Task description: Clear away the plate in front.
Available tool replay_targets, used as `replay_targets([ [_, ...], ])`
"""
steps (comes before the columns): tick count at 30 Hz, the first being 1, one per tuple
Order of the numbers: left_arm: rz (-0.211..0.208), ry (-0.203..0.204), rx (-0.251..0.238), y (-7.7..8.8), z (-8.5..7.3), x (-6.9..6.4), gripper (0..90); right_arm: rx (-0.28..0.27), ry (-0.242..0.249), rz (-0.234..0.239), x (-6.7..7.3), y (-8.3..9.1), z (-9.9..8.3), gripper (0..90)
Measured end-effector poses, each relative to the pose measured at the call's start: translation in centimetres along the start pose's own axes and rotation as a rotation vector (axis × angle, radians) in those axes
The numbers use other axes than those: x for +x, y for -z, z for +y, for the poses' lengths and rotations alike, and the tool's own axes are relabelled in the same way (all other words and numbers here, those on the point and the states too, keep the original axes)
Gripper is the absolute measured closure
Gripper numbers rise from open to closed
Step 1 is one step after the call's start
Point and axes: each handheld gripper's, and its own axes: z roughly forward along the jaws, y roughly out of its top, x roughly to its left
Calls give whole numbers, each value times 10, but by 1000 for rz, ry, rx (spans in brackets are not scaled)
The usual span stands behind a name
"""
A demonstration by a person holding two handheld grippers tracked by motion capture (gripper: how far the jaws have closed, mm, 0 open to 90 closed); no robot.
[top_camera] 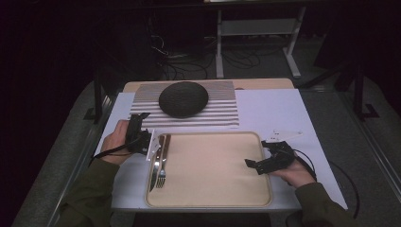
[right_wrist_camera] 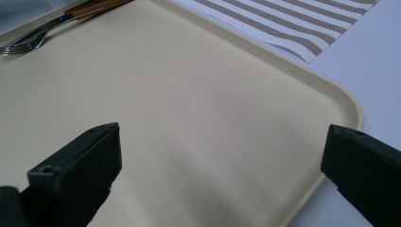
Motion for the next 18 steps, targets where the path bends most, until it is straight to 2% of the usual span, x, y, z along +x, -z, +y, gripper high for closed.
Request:
replay_targets([
  [15, 9, -13, 8, -21, 1, 12, 1, -3, 1, 0, 0, 0, 0, 0],
  [18, -3, -20, 12, -25, 3, 12, 1, -7, -3, 2, 0, 1, 1, 0],
])
